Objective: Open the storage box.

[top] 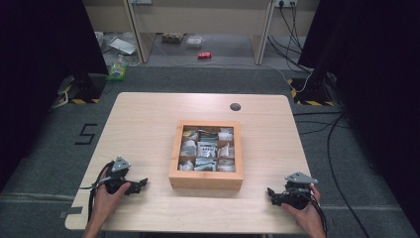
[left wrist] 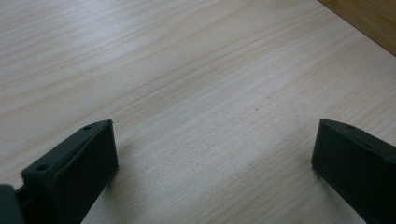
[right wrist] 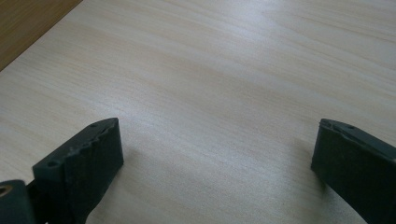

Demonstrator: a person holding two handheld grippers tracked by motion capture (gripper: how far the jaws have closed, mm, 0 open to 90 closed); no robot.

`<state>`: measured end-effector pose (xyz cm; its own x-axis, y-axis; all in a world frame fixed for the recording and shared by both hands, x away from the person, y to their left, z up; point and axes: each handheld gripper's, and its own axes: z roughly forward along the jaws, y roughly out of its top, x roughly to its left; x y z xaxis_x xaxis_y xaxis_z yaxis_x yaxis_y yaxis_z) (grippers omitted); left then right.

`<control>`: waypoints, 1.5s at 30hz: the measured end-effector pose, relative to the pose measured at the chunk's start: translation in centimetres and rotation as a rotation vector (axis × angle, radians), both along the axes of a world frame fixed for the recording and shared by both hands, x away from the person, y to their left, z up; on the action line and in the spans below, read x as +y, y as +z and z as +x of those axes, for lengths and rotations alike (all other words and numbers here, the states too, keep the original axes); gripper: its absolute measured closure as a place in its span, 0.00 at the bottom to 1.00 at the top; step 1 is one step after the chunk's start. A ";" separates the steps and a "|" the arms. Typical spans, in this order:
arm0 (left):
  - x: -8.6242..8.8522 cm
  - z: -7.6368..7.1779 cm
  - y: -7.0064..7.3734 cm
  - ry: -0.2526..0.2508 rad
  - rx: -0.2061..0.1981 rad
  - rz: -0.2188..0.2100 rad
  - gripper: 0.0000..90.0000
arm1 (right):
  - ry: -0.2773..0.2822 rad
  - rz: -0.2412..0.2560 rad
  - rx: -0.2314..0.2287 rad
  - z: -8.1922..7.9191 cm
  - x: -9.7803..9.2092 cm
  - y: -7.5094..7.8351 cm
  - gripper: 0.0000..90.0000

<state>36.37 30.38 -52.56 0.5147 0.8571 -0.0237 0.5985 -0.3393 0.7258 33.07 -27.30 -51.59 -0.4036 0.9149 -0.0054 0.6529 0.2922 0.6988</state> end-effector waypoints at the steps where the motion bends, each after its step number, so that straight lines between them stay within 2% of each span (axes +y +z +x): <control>1: 0.0 0.0 0.0 -0.001 -0.001 0.001 0.00 | 0.000 0.000 0.000 0.0 0.0 0.0 0.03; 10: 0.1 0.1 0.0 0.004 0.000 0.001 0.00 | -0.001 0.002 0.000 0.0 0.0 0.0 0.04; 11: 0.1 0.1 0.0 0.010 0.001 0.001 0.00 | -0.004 0.001 -0.004 -0.1 0.0 0.1 0.06; 12: 0.2 0.1 0.0 0.014 0.000 0.000 0.00 | -0.013 0.013 -0.018 -0.1 -0.2 0.1 0.15; 13: 0.2 0.1 0.0 0.014 0.000 0.000 0.00 | -0.013 0.013 -0.018 -0.1 -0.2 0.1 0.15; 14: 0.2 0.1 0.0 0.014 0.000 0.000 0.00 | -0.015 0.030 -0.014 -0.2 -0.2 0.3 0.19; 15: 0.2 0.1 0.0 0.013 0.000 0.000 0.00 | 0.004 0.089 -0.014 -0.2 -0.4 0.6 0.21; 17: 0.2 0.1 0.0 0.013 0.000 0.000 0.00 | 0.002 0.104 -0.023 -0.3 -0.4 0.8 0.19; 18: 0.2 0.1 0.0 0.013 0.000 0.000 0.00 | -0.001 0.123 -0.066 -0.4 -0.4 1.5 0.18; 19: 0.2 0.1 0.0 0.014 0.000 0.000 0.00 | 0.004 0.136 -0.080 -0.4 -0.4 1.6 0.18; 21: 0.2 0.1 0.0 0.013 0.000 0.001 0.00 | 0.011 0.180 -0.097 -0.6 -0.1 2.1 0.17; 23: 0.2 0.1 0.0 0.013 0.000 0.000 0.00 | 0.017 0.190 -0.101 -0.6 0.0 2.2 0.17; 24: 0.2 0.1 0.0 0.013 0.000 0.000 0.00 | 0.044 0.187 -0.119 -0.7 0.5 2.5 0.17; 25: 0.2 0.1 0.0 0.013 0.000 0.000 0.00 | 0.044 0.187 -0.119 -0.7 0.5 2.5 0.17; 26: 0.2 0.1 0.0 0.013 0.000 0.000 0.00 | 0.053 0.168 -0.138 -0.9 0.9 2.8 0.17; 29: 0.2 0.1 0.0 0.014 0.000 0.000 0.00 | 0.072 0.171 -0.156 -1.1 1.7 3.2 0.18; 41: 0.2 0.1 0.0 0.013 0.000 0.000 0.00 | 0.164 0.195 -0.161 -1.6 5.2 3.9 0.27; 45: 0.2 0.1 0.0 0.013 0.000 0.000 0.00 | 0.184 0.187 -0.157 -1.6 6.1 3.8 0.27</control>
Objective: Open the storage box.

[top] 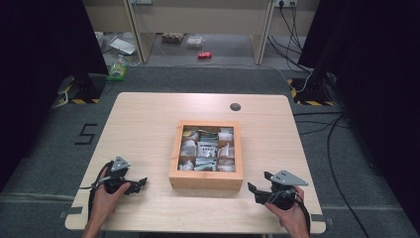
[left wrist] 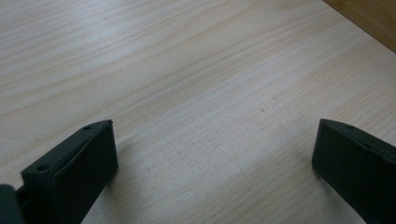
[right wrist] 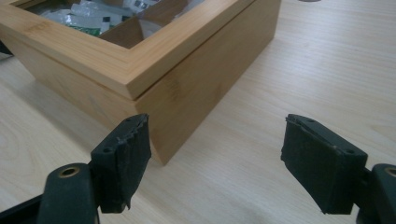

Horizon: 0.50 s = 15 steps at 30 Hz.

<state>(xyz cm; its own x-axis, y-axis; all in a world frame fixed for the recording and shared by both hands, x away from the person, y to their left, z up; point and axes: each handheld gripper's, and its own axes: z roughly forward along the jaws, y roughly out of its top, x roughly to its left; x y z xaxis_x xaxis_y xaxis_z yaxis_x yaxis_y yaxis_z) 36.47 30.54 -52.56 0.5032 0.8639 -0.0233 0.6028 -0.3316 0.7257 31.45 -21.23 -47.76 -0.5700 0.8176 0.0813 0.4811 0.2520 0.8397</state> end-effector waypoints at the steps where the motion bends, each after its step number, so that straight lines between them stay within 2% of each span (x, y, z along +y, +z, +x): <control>1: 0.0 0.0 0.0 -0.001 0.000 0.001 0.00 | 0.005 -0.003 0.001 0.0 0.2 0.0 0.28; 5: 0.0 0.0 0.0 -0.001 0.000 0.001 0.00 | 0.030 -0.012 -0.001 0.1 1.5 -0.2 0.29; 15: 0.0 0.0 0.0 -0.001 0.000 0.000 0.00 | 0.062 -0.026 -0.003 0.2 3.1 -0.5 0.32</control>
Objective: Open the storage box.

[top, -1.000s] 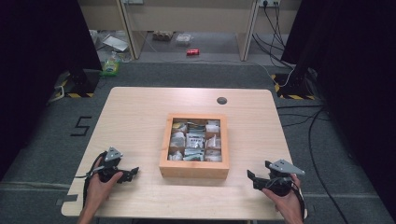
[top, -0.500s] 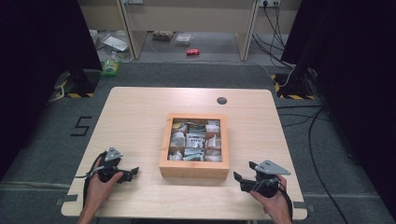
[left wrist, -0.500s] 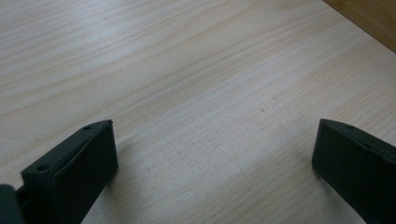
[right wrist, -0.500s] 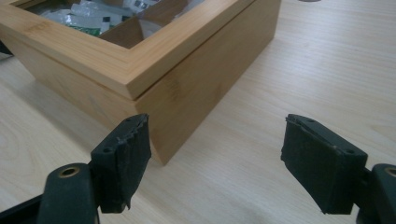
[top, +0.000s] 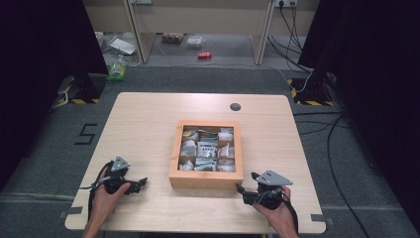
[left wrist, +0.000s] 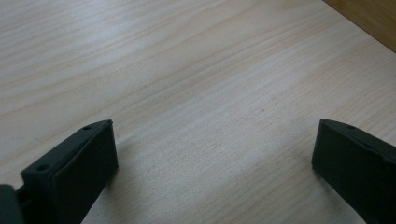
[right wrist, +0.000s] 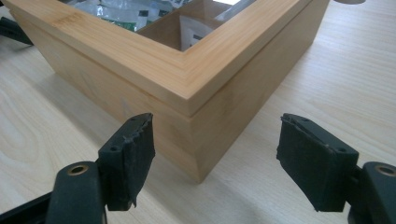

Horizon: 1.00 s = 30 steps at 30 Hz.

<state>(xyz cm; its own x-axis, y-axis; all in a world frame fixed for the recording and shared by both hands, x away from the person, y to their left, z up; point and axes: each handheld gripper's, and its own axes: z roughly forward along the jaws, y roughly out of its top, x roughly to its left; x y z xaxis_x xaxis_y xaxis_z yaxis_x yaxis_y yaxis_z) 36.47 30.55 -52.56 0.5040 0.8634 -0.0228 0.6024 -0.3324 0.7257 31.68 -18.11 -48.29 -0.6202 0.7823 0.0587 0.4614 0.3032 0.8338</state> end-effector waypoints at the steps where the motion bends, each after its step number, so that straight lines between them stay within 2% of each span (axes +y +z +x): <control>1: 0.0 0.0 0.0 0.001 0.000 -0.001 0.00 | 0.009 -0.004 -0.005 0.0 0.2 -0.1 0.33; 10: 0.0 0.0 0.0 0.001 0.000 0.000 0.00 | 0.015 0.012 -0.011 0.2 0.2 -0.4 0.42; 15: 0.0 0.0 0.0 0.001 0.000 -0.001 0.00 | 0.041 0.020 -0.035 0.2 0.5 -0.2 0.47; 17: 0.0 0.0 0.0 0.001 0.000 -0.001 0.00 | 0.053 0.039 -0.032 0.2 0.8 -0.2 0.50; 20: 0.0 0.0 0.0 0.001 0.000 -0.001 0.00 | 0.055 0.015 -0.052 0.2 1.3 -0.2 0.48; 23: 0.0 0.0 0.0 0.001 0.000 -0.001 0.00 | 0.056 0.025 -0.062 0.2 1.1 0.0 0.51; 30: 0.0 0.0 0.0 0.001 0.000 0.000 0.00 | 0.063 0.003 -0.081 0.1 1.2 0.3 0.51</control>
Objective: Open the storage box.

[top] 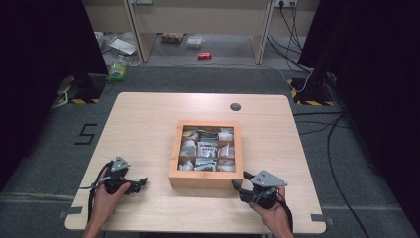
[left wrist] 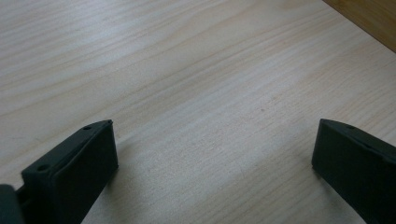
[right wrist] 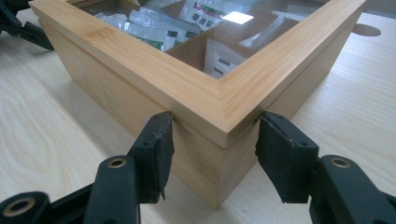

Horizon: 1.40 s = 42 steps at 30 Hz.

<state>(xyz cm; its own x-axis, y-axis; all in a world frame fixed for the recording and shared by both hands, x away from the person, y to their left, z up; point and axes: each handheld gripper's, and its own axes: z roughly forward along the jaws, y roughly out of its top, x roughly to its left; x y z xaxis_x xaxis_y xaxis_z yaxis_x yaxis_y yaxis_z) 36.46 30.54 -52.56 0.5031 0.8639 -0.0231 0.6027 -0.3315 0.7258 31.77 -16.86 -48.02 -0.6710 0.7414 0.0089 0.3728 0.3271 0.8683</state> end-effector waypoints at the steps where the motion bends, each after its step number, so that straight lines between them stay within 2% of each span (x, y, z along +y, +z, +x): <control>1: 0.0 0.0 0.0 0.000 0.000 0.000 0.00 | 0.000 0.005 0.004 0.0 0.0 0.0 0.51; 17: 0.0 0.0 0.0 0.000 0.000 0.000 0.00 | 0.005 0.060 -0.013 0.8 0.2 1.0 0.51; 21: 0.0 0.0 0.0 -0.001 0.000 0.000 0.00 | 0.009 0.088 -0.002 1.2 0.3 1.3 0.51; 26: 0.0 0.0 0.0 0.000 0.000 0.000 0.00 | 0.012 0.104 -0.018 1.7 0.2 1.9 0.51; 31: 0.0 0.0 0.0 0.000 0.000 0.000 0.00 | 0.010 0.140 -0.016 2.3 0.0 2.6 0.51; 42: 0.0 0.0 0.0 -0.001 0.000 0.001 0.00 | -0.003 0.181 -0.028 3.6 0.0 3.5 0.52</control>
<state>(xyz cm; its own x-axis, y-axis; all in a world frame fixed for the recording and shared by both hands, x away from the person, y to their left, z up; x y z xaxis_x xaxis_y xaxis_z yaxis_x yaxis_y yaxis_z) 36.46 30.54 -52.55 0.5036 0.8636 -0.0227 0.6029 -0.3325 0.7253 35.39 -16.87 -44.50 -0.6708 0.7313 0.1236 0.3485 0.1638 0.9229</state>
